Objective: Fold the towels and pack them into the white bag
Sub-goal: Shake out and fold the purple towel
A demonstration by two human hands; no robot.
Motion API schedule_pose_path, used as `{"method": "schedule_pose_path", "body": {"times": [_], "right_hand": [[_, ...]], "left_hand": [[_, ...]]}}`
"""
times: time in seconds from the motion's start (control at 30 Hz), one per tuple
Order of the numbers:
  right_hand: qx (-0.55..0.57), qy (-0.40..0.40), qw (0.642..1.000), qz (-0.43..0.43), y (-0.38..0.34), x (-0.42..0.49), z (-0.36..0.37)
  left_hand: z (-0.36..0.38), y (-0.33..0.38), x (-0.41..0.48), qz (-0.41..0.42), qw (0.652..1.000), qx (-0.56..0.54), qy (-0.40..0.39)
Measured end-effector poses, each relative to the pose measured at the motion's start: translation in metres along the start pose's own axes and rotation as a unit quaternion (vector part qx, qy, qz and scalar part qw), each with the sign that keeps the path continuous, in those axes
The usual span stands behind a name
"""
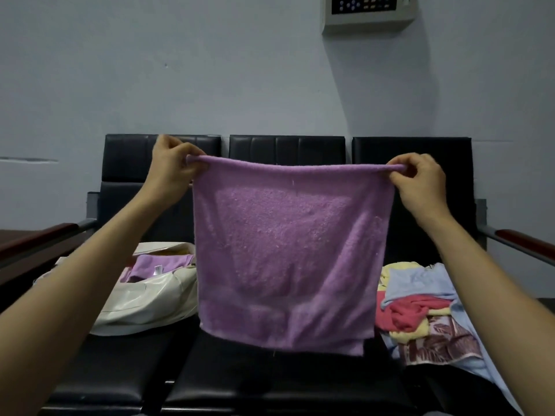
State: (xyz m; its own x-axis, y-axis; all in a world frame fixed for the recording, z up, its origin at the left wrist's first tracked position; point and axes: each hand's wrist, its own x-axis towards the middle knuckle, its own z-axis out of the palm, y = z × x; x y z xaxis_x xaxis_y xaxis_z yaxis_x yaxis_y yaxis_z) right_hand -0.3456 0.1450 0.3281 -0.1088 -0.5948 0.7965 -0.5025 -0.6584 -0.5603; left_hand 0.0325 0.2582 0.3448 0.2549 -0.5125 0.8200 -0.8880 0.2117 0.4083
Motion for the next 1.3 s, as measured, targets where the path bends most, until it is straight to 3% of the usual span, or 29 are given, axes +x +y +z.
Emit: {"method": "schedule_pose_path", "body": {"times": [0.17,0.3,0.4,0.57,0.77,0.9,1.07,1.17,1.3], "right_hand": [[-0.017,-0.125,0.985,0.119,0.048,-0.004,0.041],[-0.051,-0.210,0.953,0.215,0.106,-0.027,0.091],[-0.051,-0.195,0.944,0.262,0.147,-0.047,0.124],[-0.047,-0.197,0.946,0.254,0.190,-0.072,0.143],[0.045,-0.229,0.943,0.236,0.195,-0.111,0.126],[0.048,-0.266,0.929,0.252,0.196,-0.138,0.113],[0.143,-0.236,0.900,0.339,0.173,-0.123,0.106],[0.168,-0.226,0.892,0.353,0.159,-0.101,0.102],[0.161,-0.191,0.904,0.348,0.146,-0.080,0.096]], "left_hand": [[0.053,-0.043,-0.006,-0.121,0.975,0.026,-0.185],[0.127,-0.083,-0.040,-0.218,0.947,0.015,-0.237],[0.176,-0.115,-0.061,-0.233,0.946,0.037,-0.223],[0.213,-0.153,-0.083,-0.278,0.941,-0.023,-0.192],[0.202,-0.157,-0.129,-0.310,0.919,-0.073,-0.231],[0.180,-0.164,-0.154,-0.317,0.906,-0.089,-0.265],[0.172,-0.136,-0.142,-0.345,0.898,-0.152,-0.225],[0.165,-0.122,-0.123,-0.328,0.916,-0.153,-0.174],[0.153,-0.112,-0.104,-0.275,0.941,-0.082,-0.177]]}}
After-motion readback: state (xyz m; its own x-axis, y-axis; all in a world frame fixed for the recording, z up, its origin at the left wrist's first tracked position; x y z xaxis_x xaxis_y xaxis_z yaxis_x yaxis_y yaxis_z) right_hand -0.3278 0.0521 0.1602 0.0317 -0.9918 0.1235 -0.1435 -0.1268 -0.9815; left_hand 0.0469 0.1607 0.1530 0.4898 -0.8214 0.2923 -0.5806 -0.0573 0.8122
